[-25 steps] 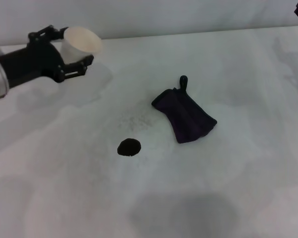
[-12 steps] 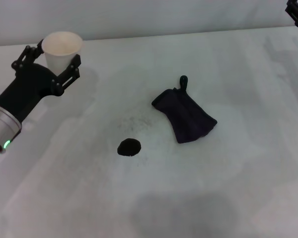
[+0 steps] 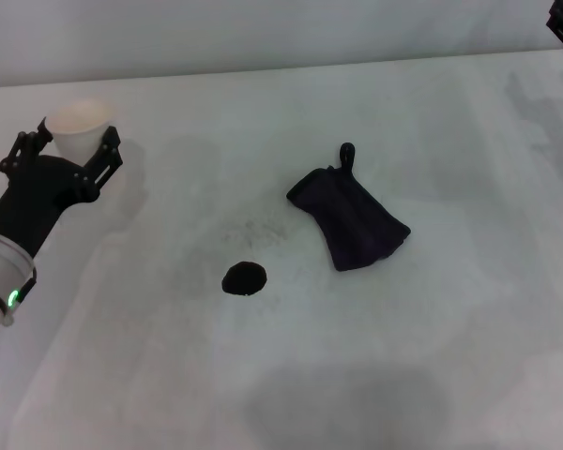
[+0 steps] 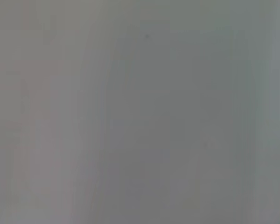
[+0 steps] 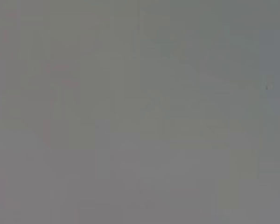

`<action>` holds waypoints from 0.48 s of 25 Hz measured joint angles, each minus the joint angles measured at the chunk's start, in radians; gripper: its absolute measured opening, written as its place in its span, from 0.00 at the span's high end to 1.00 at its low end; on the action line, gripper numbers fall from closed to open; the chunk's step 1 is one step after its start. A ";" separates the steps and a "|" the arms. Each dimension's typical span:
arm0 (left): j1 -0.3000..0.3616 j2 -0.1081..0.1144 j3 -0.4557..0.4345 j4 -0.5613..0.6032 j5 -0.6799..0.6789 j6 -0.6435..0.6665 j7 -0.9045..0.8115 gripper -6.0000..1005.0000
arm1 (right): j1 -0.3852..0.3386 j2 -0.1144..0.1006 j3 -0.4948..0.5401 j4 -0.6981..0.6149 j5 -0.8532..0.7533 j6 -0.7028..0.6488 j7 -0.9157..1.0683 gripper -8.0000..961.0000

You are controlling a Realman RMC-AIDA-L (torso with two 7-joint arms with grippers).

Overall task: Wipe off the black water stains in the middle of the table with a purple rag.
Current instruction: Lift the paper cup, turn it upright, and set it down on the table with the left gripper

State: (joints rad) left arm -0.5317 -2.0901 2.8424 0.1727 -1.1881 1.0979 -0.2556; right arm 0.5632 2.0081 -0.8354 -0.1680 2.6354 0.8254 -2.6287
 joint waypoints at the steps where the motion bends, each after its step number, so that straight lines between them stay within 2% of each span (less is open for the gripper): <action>1: 0.000 0.000 0.000 0.000 0.000 0.000 0.000 0.17 | -0.001 0.000 -0.002 -0.002 0.000 0.000 0.001 0.19; 3: 0.006 0.000 0.000 0.006 0.003 -0.005 0.047 0.17 | -0.002 0.000 -0.006 -0.003 0.000 0.001 0.001 0.19; 4: 0.014 -0.001 0.000 0.029 0.005 -0.021 0.151 0.17 | -0.002 0.000 -0.006 -0.003 0.000 0.001 0.002 0.19; 5: 0.016 -0.001 0.000 0.036 0.005 -0.027 0.183 0.17 | -0.001 0.000 -0.006 -0.003 0.000 0.001 0.002 0.19; 12: 0.036 -0.002 0.000 0.064 0.003 -0.052 0.293 0.17 | 0.003 0.001 -0.008 -0.003 0.000 0.003 0.002 0.20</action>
State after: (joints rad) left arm -0.4956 -2.0924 2.8425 0.2363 -1.1852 1.0456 0.0374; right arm 0.5667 2.0089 -0.8438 -0.1708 2.6354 0.8281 -2.6272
